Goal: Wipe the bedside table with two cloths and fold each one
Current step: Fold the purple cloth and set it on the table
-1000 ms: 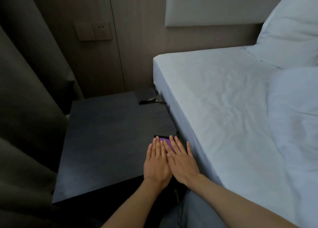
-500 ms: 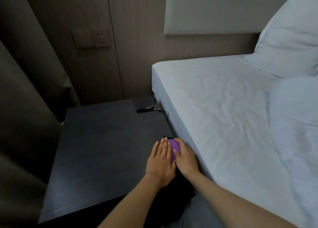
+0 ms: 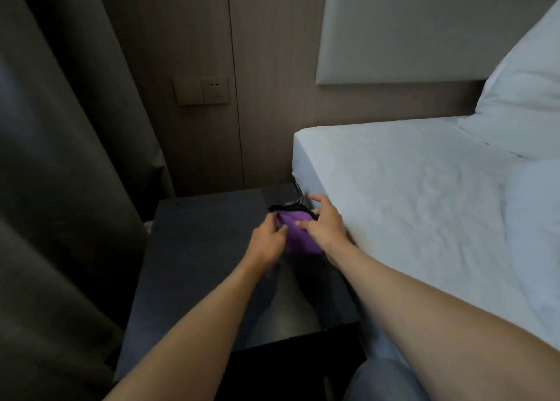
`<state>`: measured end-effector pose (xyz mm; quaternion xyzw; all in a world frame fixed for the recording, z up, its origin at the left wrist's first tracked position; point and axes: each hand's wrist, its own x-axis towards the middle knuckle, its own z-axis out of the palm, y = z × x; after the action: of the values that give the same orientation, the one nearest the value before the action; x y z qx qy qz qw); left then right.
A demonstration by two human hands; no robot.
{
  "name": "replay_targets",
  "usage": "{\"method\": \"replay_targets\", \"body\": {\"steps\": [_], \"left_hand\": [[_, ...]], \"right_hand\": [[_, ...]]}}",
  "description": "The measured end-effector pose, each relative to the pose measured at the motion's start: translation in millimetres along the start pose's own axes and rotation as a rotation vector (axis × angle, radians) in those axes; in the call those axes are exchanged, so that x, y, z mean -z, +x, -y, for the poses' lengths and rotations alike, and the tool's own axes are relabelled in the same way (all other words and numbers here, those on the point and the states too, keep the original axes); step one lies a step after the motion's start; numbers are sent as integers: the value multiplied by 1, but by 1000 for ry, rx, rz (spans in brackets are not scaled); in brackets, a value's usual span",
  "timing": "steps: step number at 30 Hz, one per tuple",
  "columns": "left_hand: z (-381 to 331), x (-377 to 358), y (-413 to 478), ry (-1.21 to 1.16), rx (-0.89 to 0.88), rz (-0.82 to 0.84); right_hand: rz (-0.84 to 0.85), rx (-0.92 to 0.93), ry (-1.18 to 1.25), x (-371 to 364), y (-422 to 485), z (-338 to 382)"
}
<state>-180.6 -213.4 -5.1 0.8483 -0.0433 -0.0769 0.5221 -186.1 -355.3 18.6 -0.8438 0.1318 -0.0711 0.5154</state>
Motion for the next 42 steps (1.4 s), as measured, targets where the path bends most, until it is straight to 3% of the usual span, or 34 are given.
{"method": "replay_targets", "body": {"steps": [4,9,13,19,25,34,38,42], "left_hand": [[-36,52,9,-264,96,-173],[-84,108,-9,-126,19,-550],[-126,140,-31,-473,-9,-420],[-173,193,-61,-584,-167,-534],[-217,233,-78,-804,-157,-492],[-225,263,-110,-781,-301,-380],[-221,282,-111,-865,-304,-301],[-211,302,-113,-928,-301,-197]], "right_hand": [[108,32,239,-8,4,58],[128,36,531,-23,-4,128],[234,94,678,-31,-26,185],[276,293,616,-29,-50,254],[222,442,493,-13,-68,314],[305,297,666,1,-68,349],[126,300,675,6,-62,361],[-203,469,341,27,-66,365]]}}
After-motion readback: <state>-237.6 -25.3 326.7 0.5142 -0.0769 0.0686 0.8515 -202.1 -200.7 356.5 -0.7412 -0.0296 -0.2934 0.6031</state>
